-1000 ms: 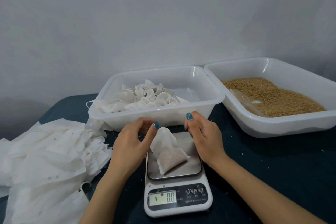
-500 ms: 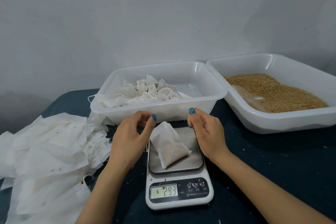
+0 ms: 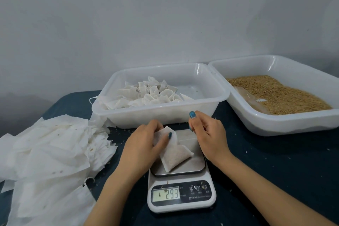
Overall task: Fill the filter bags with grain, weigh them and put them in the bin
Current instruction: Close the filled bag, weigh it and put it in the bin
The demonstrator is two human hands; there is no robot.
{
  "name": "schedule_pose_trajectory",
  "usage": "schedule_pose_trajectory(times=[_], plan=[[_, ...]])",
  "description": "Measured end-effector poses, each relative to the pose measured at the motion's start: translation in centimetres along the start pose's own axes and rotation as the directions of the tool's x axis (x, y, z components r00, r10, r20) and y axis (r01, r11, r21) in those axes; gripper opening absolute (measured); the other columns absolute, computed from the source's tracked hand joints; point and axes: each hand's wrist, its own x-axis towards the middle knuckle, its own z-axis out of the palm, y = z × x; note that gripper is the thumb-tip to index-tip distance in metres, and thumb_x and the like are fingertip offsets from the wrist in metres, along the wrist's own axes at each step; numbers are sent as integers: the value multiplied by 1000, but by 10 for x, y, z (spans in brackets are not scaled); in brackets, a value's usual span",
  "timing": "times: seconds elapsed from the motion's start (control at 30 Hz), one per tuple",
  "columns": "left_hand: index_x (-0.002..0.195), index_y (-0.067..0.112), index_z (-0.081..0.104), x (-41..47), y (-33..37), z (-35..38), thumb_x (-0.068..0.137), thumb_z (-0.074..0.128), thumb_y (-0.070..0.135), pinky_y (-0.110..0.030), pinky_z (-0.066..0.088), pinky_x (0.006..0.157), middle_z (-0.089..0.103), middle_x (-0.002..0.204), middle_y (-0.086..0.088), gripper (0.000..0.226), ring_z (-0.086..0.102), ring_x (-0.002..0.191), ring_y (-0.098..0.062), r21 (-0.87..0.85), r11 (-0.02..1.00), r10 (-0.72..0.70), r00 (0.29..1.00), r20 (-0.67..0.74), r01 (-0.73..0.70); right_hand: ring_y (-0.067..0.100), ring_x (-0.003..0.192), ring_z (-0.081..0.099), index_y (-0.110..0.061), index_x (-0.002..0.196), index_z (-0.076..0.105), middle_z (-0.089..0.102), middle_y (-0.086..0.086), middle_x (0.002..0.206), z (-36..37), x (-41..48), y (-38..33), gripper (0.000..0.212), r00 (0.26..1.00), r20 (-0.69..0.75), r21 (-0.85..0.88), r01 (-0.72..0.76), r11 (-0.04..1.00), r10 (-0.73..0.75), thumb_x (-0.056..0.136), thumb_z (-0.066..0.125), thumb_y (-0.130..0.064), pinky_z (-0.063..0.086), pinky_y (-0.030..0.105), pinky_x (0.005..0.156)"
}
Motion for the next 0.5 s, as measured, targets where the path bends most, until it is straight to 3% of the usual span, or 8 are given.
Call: schedule_pose_trajectory(times=[0.1,0.3,0.5], plan=[[89,33,46,-1,-12,-12,92,61,43,-23,38,61,58,78,13,18,54,75,-4,16,999,-32,999,-16,32,9,46,41,-26,62,47,45,-7,51,-1,0,1,45,1000,0,18,2,1000,-2,96,35,-53,37,33,49],[91,31,54,-4,-33,-41,91,66,34,-13,36,60,62,79,17,13,58,78,3,-83,989,-137,969,-204,123,10,46,41,-29,63,48,46,-8,50,-1,1,0,41,1000,19,33,-1,999,0,96,37,-50,40,40,49],[87,36,54,-4,-16,-61,86,73,26,-7,39,56,64,84,21,22,58,66,1,-254,966,-55,931,-360,-41,9,46,41,-35,61,44,46,-6,50,-2,1,0,38,999,36,32,6,999,-7,97,39,-47,39,40,49]])
